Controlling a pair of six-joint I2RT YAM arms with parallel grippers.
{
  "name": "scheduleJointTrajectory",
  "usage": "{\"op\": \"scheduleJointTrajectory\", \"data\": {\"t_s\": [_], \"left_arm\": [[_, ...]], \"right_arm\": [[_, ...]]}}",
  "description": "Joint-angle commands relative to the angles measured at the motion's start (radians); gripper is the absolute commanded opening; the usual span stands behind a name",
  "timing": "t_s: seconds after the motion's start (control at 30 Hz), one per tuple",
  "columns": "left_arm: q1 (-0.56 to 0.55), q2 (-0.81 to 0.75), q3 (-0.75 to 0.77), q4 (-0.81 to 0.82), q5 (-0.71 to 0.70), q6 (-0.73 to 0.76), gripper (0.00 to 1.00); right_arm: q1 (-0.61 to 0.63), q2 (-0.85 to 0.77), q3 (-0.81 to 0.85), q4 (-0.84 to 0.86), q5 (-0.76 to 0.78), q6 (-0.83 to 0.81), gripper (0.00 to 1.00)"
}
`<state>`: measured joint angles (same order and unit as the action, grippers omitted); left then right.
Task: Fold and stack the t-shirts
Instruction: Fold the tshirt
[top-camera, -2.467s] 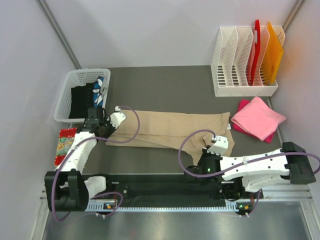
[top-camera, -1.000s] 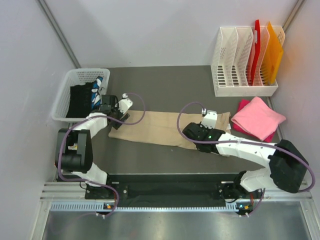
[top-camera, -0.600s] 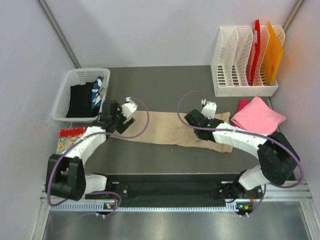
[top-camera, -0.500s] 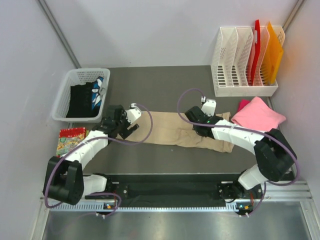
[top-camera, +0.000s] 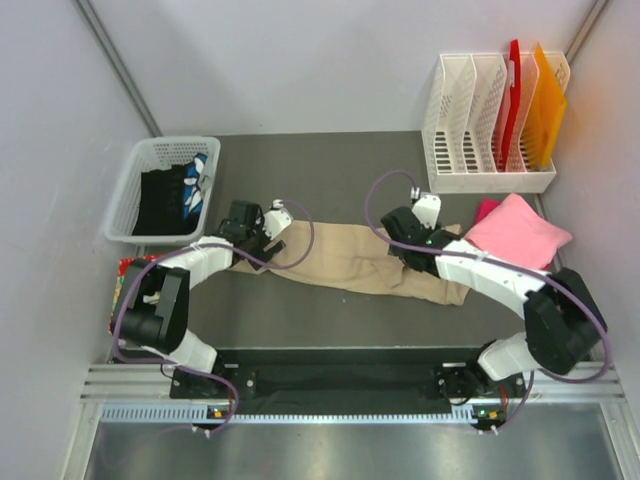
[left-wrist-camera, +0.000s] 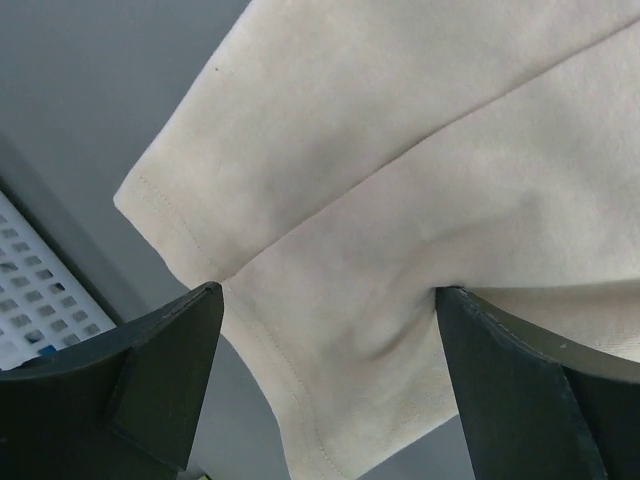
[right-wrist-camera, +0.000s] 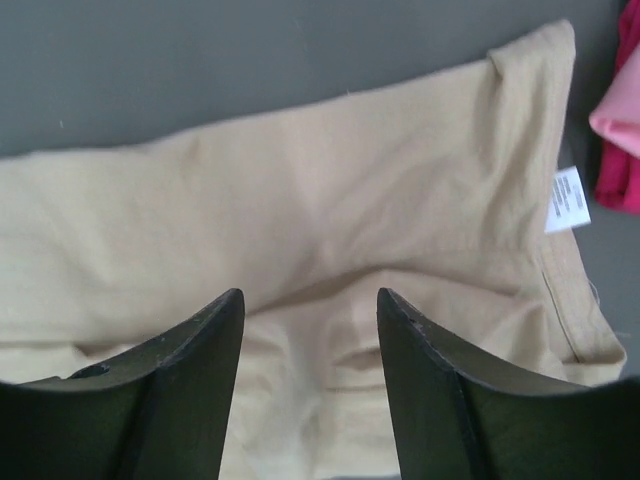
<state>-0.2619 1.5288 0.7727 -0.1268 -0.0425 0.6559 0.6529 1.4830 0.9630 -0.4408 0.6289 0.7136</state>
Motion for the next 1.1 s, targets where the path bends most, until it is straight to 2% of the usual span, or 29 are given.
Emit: {"op": "scheduleJointTrajectory", "data": {"t_s": [0.0, 0.17, 0.37, 0.5, 0.7, 0.9, 1.07], "left_arm": [[0.001, 0.022, 0.075, -0.062, 0.036, -0.015, 0.92], [0.001, -0.042, 0.126, -0.251, 0.16, 0.008, 0.91], [0.003, -0.131, 0.062, -0.28, 0.144, 0.051, 0.92], [0.003, -0.125, 0.008, -0.22, 0.113, 0.048, 0.92], [0.003, -0.108, 0.054, -0.125, 0.107, -0.032, 0.92], [-0.002, 0.026, 0.168, -0.007, 0.014, -0.148, 0.91], [-0.01, 0.163, 0.166, 0.076, -0.065, -0.159, 0.89]], "right_arm": [[0.042, -0.196, -0.151, 0.04, -0.021, 0.037, 0.56], [0.091, -0.293, -0.237, 0.025, -0.02, 0.069, 0.57], [0.129, -0.285, -0.25, 0.043, -0.032, 0.081, 0.58], [0.155, -0.221, -0.262, 0.091, -0.047, 0.104, 0.56], [0.195, -0.156, -0.265, 0.106, -0.044, 0.133, 0.51], [0.217, -0.204, -0.288, 0.086, -0.02, 0.159, 0.5], [0.217, -0.178, -0.288, 0.117, -0.041, 0.162, 0.5]]}}
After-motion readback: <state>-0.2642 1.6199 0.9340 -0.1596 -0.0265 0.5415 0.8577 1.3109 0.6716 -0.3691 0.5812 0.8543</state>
